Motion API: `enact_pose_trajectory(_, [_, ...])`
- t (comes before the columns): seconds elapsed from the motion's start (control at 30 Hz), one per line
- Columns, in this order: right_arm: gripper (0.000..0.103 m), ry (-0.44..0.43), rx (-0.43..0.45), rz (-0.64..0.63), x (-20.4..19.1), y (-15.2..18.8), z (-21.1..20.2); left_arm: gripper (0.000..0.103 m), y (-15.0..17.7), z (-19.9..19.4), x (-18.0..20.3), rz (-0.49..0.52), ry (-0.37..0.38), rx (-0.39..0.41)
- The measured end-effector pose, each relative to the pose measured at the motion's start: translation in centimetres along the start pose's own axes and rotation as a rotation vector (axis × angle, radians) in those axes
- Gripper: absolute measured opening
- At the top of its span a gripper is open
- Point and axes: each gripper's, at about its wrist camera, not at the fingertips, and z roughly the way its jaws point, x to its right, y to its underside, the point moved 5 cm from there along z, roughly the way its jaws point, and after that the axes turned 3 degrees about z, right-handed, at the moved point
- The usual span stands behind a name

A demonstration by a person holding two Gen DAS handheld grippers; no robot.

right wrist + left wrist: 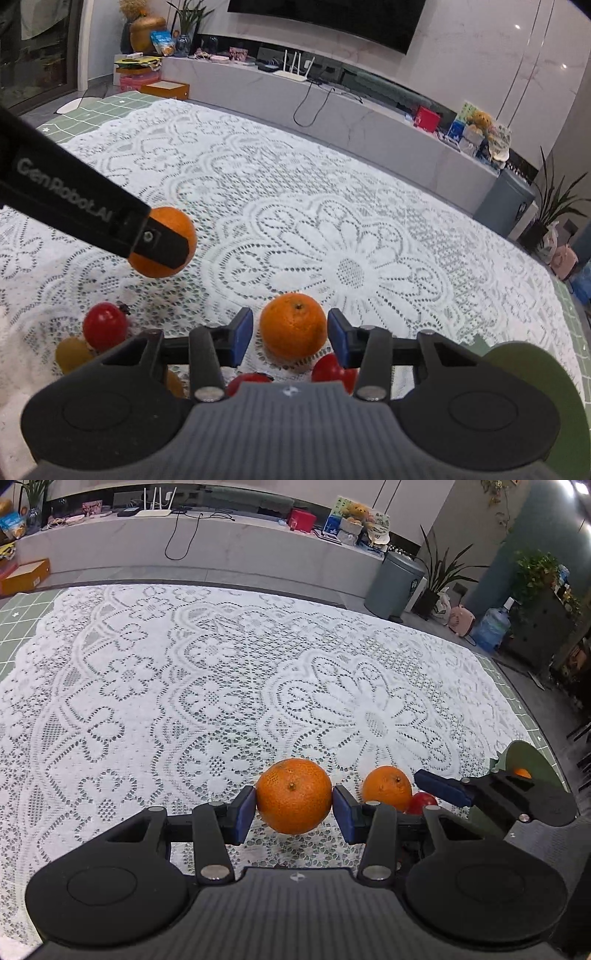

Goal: Organize fruits
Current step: 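Lift both oranges and carry them over the green colander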

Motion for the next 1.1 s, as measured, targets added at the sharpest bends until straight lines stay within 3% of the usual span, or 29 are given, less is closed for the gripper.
enact_pose_trajectory(0.5, [0.039,-0.002,0.015,0.03,0.2,0.2,0.0,0.051,0.2,0.1,0.2,-0.007,0.006,0.004])
enact_pose_trajectory(0.8, [0.037,-0.01,0.115,0.039,0.1,-0.4,-5.0,0.051,0.1,-1.9,1.0,-0.018,0.009,0.065])
enact_pose_trajectory(1.1, [0.035,-0.011,0.186,0.093,2.8,0.0,-11.4,0.051,0.0,-5.6,5.8,0.071,0.026,0.139])
